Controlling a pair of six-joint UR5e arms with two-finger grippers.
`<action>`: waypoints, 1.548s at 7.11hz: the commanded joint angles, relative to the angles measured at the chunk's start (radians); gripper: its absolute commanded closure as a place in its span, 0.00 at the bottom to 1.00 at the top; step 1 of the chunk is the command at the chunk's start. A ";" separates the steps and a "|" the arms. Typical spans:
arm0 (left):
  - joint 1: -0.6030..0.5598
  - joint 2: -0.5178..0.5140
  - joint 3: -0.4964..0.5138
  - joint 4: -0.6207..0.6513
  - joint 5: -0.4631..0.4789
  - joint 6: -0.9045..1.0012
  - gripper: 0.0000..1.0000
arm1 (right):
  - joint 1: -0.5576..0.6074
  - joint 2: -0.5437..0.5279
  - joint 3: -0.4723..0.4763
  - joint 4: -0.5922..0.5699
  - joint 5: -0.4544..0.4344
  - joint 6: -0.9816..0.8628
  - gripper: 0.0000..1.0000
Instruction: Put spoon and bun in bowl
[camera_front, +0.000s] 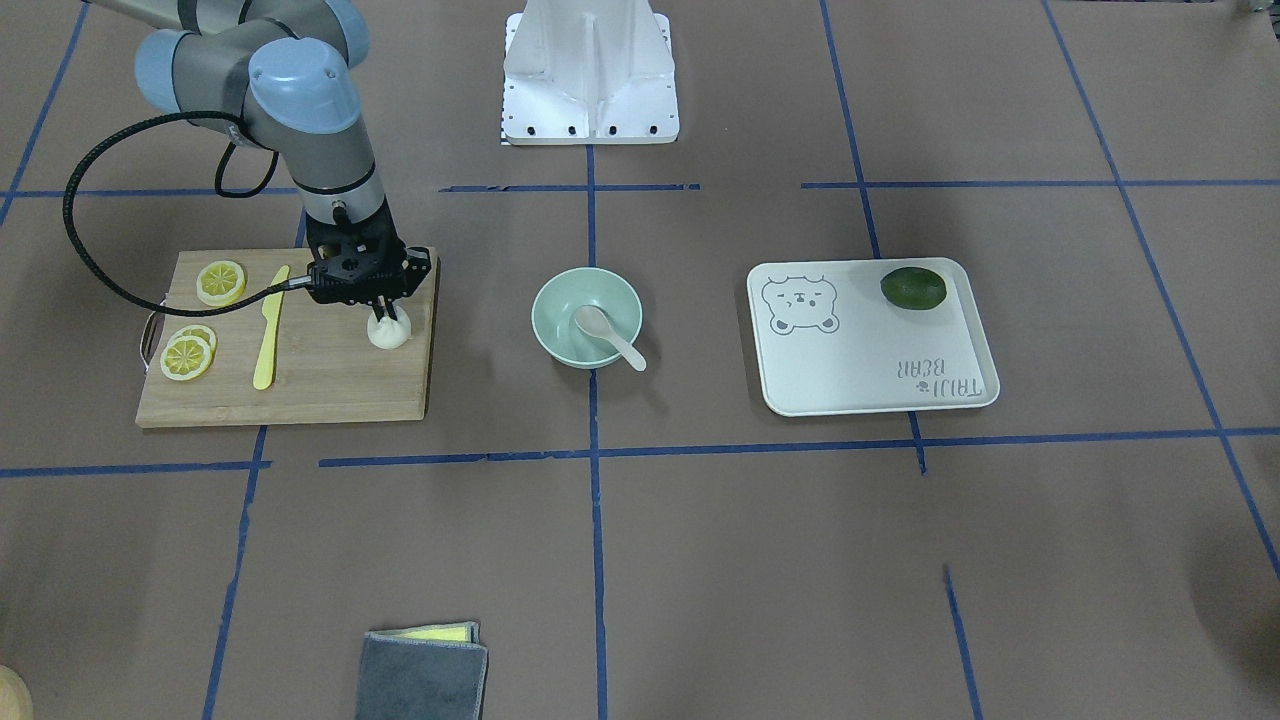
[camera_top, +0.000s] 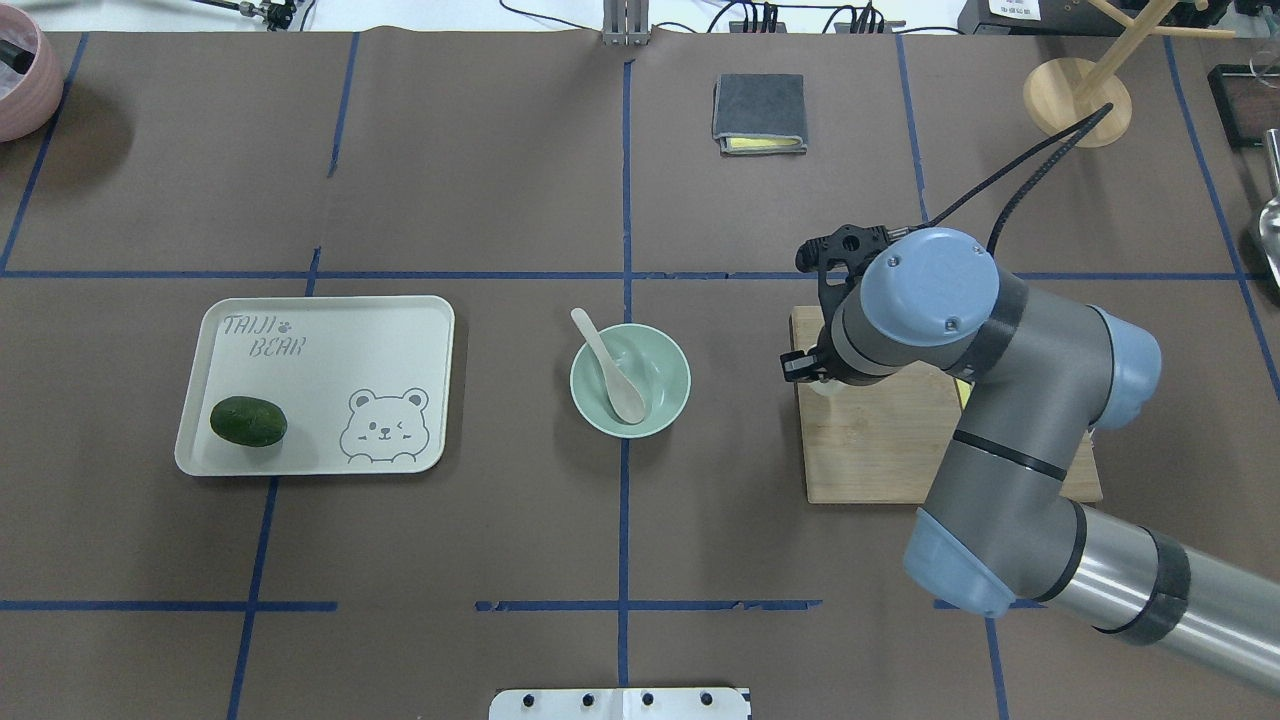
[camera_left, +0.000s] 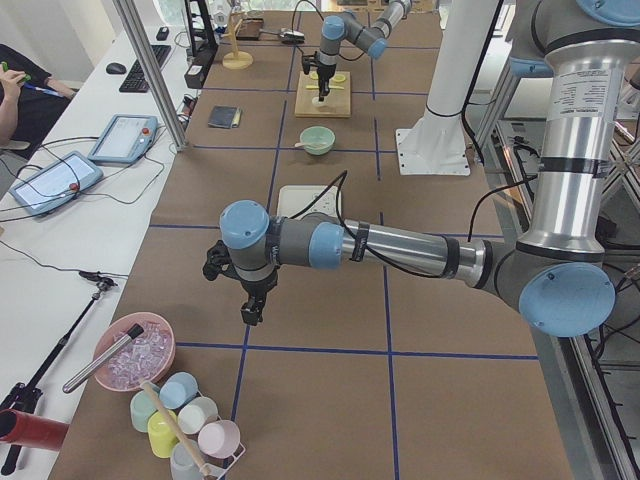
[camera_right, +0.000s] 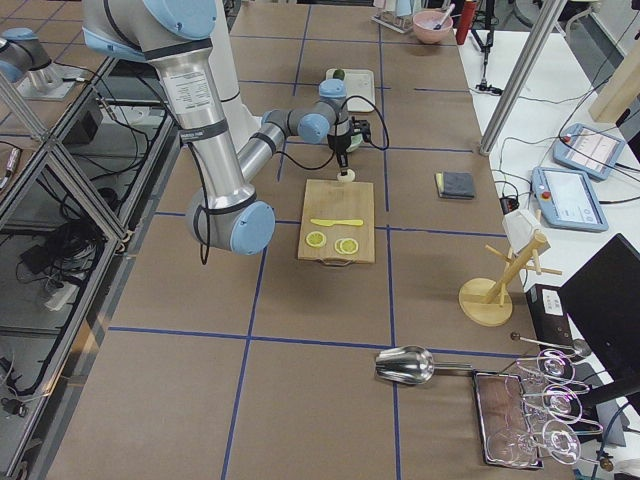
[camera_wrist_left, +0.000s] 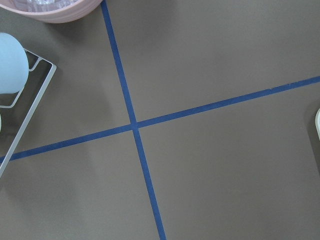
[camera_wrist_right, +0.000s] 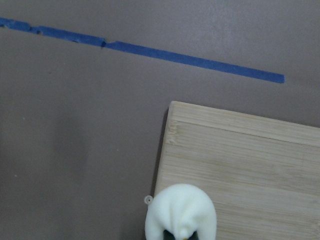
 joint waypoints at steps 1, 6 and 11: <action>0.000 -0.012 -0.003 0.002 0.007 -0.001 0.00 | -0.030 0.206 -0.025 -0.134 -0.009 0.184 1.00; 0.000 -0.021 -0.006 0.000 0.000 0.001 0.00 | -0.147 0.422 -0.321 -0.125 -0.140 0.330 1.00; 0.000 -0.024 -0.005 0.002 0.000 0.001 0.00 | -0.128 0.421 -0.298 -0.125 -0.125 0.294 0.00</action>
